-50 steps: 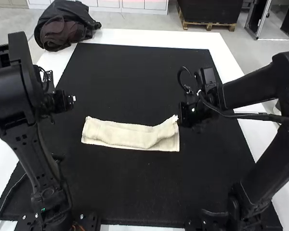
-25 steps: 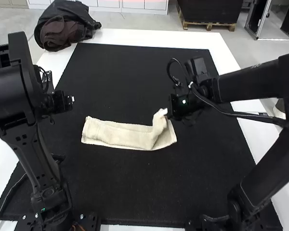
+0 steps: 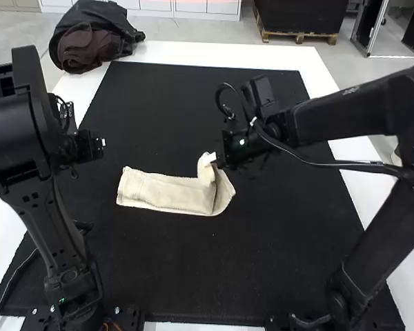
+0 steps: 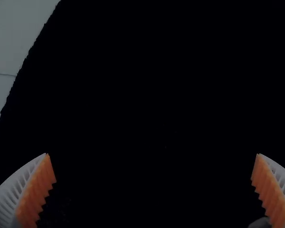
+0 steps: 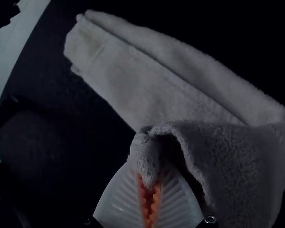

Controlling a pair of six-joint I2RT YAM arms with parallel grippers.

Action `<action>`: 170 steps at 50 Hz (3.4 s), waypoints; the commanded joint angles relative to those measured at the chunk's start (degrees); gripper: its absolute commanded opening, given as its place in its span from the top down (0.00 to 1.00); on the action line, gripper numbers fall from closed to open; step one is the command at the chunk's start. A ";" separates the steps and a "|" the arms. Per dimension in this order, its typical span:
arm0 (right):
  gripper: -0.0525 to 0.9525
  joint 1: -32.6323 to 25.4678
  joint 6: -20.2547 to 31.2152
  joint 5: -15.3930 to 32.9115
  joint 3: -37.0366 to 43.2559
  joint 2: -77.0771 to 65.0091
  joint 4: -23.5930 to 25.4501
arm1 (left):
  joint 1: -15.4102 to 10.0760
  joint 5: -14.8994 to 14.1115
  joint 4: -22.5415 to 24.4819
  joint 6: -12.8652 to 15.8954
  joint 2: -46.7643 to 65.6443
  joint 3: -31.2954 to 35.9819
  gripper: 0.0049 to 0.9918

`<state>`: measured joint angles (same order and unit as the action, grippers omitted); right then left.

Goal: Fold the towel.

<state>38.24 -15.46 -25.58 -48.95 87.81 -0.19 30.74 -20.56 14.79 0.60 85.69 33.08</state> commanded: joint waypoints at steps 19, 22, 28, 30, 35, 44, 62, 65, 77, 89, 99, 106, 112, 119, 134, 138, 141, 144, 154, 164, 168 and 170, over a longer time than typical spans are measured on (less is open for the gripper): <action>0.97 7.64 -2.64 -0.78 -9.23 10.28 -5.44 | -1.39 2.28 0.42 1.86 -0.79 -1.79 0.02; 0.97 8.52 -2.73 -0.78 -10.38 11.68 -6.05 | -1.74 2.45 0.42 1.95 -0.70 -2.32 0.02; 0.97 9.49 -2.82 -0.78 -12.84 14.49 -6.67 | -2.27 2.54 0.95 1.95 -0.70 -3.02 0.02; 0.97 9.75 -2.82 -0.78 -13.81 15.37 -6.67 | -2.44 2.54 0.95 1.95 -0.70 -3.11 0.02; 0.97 10.45 -2.82 -0.78 -16.44 17.66 -6.85 | -2.79 2.54 0.95 1.95 -0.79 -3.20 0.02; 0.97 11.68 -2.82 -0.78 -20.48 21.53 -6.93 | -2.79 2.54 0.77 1.86 -0.79 -3.20 0.02; 0.97 14.23 -2.82 -0.87 -28.57 28.38 -7.02 | -2.35 2.54 0.51 2.21 -1.14 -3.81 0.02; 0.97 14.67 -2.91 -0.87 -29.89 29.35 -7.02 | -2.35 2.54 0.51 2.21 -1.23 -3.73 0.02; 0.97 15.55 -3.26 -0.87 -35.07 33.30 -7.02 | -2.27 2.45 0.42 2.21 -1.32 -3.99 0.02; 0.97 16.69 -3.70 -0.87 -40.17 36.82 -6.85 | -2.27 2.54 0.42 2.21 -2.02 -4.08 0.02; 0.96 16.78 -4.49 -0.96 -43.42 39.37 -6.93 | -2.27 2.54 0.42 2.30 -2.46 -4.16 0.02; 0.50 16.78 -4.49 -0.78 -46.68 40.77 -5.88 | -2.27 2.54 0.24 2.30 -2.46 -4.16 0.02; 0.16 16.78 -3.17 -0.70 -47.29 40.77 -3.86 | -2.44 2.54 0.24 2.30 -2.46 -4.43 0.02; 0.05 16.52 -1.94 -0.52 -47.56 39.28 -2.80 | -2.62 2.54 0.42 2.30 -2.90 -4.87 0.02; 0.97 14.76 -1.67 -1.57 -41.32 32.51 -3.68 | -2.62 2.54 0.77 2.04 -3.86 -4.87 0.02; 0.97 14.58 -2.20 -2.10 -38.85 31.46 -5.35 | -2.44 2.54 0.77 2.21 -3.95 -4.87 0.02; 0.97 14.58 -1.85 -2.89 -37.01 31.37 -5.35 | -2.44 2.54 0.77 2.12 -3.95 -4.96 0.02; 0.97 14.58 -1.85 -3.42 -34.90 31.28 -5.79 | -2.44 2.54 0.77 2.04 -3.95 -4.96 0.02; 0.97 14.50 -2.03 -3.42 -27.60 31.37 -13.53 | -2.62 2.54 0.86 2.04 -3.95 -4.87 0.02; 0.97 13.70 -2.82 -3.42 -23.39 31.90 -20.20 | -2.35 2.45 0.77 2.04 -4.92 -4.69 0.02; 0.97 13.70 -2.82 -3.42 -22.59 32.51 -21.70 | -2.62 2.54 0.77 1.86 -5.89 -4.60 0.02; 0.97 13.70 -2.73 -3.33 -22.24 32.78 -22.23 | -2.79 2.54 0.68 1.77 -6.41 -4.60 0.02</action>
<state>52.58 -17.82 -28.14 -71.85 119.96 -20.88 28.45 -18.13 15.11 2.31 82.21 28.25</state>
